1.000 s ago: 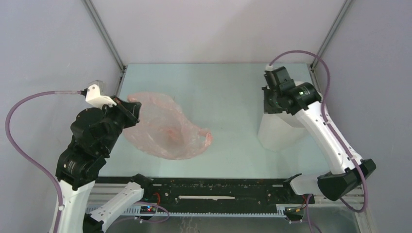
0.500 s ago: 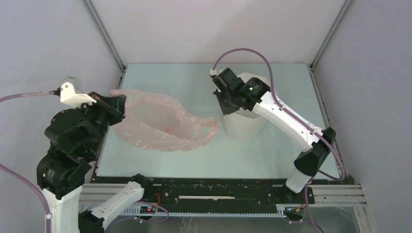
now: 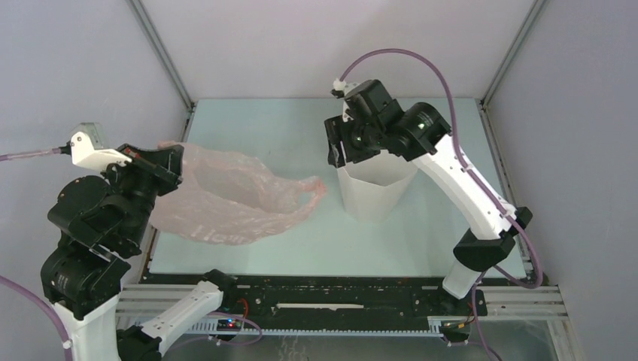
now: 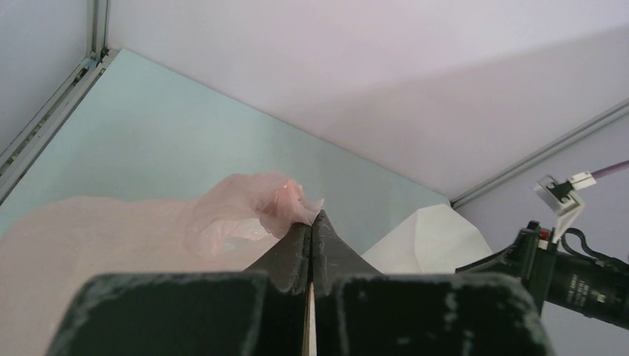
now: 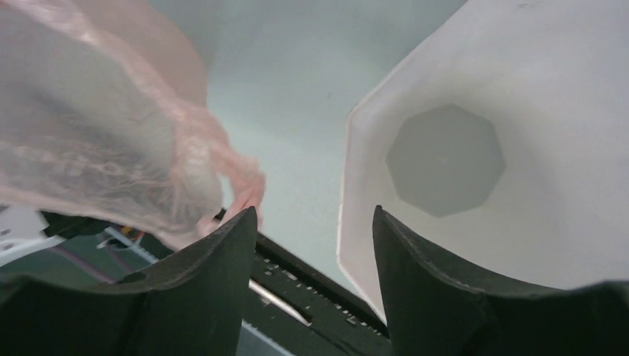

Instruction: Put the trash bags into the trash bin

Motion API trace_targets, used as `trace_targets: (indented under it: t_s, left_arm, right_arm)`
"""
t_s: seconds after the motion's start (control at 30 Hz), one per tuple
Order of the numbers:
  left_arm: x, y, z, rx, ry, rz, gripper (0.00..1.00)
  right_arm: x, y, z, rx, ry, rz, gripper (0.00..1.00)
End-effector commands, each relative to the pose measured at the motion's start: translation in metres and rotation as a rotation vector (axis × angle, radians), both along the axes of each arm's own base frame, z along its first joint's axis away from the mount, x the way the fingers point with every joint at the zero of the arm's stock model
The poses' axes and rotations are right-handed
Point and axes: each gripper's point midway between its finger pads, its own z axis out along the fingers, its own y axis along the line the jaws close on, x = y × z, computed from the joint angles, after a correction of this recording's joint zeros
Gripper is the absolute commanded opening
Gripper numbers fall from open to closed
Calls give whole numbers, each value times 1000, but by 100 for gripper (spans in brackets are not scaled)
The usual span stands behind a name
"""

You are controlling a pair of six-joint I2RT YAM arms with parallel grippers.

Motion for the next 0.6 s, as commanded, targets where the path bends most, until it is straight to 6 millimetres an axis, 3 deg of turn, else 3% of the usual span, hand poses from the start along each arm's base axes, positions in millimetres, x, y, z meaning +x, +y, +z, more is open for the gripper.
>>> trace_targets:
  t_s: [0.0, 0.1, 0.17, 0.23, 0.33, 0.43, 0.57]
  left_arm:
    - [-2, 3, 20, -35, -49, 13, 0]
    - [-1, 3, 24, -35, -62, 13, 0]
    - [-1, 6, 28, -33, -77, 29, 0]
    - [-1, 10, 33, -38, -93, 50, 0]
    - [-3, 14, 43, -77, -128, 73, 0]
    - [-6, 13, 56, -100, -166, 59, 0]
    - [-10, 11, 67, -124, -222, 38, 0]
  right_arm:
    - [-36, 5, 40, 220, 79, 49, 68]
    - [-74, 44, 54, 439, 146, 177, 70]
    - [-85, 63, 48, 506, 187, 213, 70]
    - [-80, 59, 41, 461, 191, 162, 71]
    - [-71, 58, 48, 482, 155, 122, 73]
    - [-65, 72, 49, 569, 176, 95, 93]
    - [-59, 91, 31, 626, 255, 54, 98]
